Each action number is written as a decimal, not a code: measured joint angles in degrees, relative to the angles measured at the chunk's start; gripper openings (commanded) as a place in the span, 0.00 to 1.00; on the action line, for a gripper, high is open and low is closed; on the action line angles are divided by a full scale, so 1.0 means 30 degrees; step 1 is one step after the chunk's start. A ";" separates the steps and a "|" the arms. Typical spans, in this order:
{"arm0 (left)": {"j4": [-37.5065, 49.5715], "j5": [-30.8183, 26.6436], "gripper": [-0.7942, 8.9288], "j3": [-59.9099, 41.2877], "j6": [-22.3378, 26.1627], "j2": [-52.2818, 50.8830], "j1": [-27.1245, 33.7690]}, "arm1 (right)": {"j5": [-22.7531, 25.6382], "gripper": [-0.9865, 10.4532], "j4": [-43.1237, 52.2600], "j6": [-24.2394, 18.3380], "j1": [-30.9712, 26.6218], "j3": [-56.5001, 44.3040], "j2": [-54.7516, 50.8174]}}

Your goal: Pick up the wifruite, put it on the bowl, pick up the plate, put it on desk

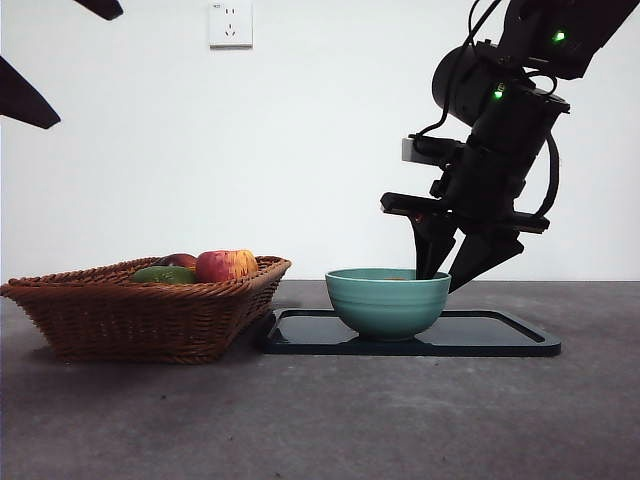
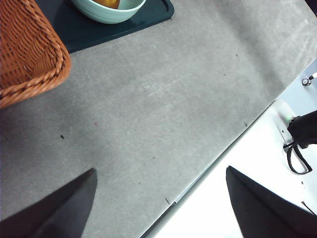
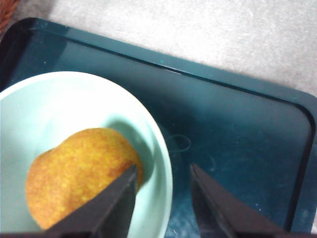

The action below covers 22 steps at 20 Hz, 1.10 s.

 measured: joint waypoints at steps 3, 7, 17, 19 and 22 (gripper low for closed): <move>0.0000 0.0000 0.50 0.0000 0.0000 0.0000 0.0000 | 0.0401 0.24 -0.0036 0.0044 0.0000 0.0000 -0.0634; 0.0007 0.0000 0.50 0.0000 0.0000 0.0000 0.0000 | 0.0546 0.24 -0.0758 0.0044 -0.0022 0.0211 -0.3198; 0.0080 0.0000 0.50 0.0000 0.0146 0.0000 0.0000 | -0.0532 0.24 -0.6768 -0.0146 0.0102 0.0219 -1.1919; 0.0080 0.0000 0.50 0.0000 0.0146 0.0000 0.0000 | -0.1311 0.24 -0.8233 -0.0495 0.0124 0.0211 -1.3573; 0.0095 0.0000 0.50 0.0000 0.0146 -0.0007 0.0000 | -0.1581 0.24 -0.9551 -0.0874 0.0124 -0.0481 -1.5868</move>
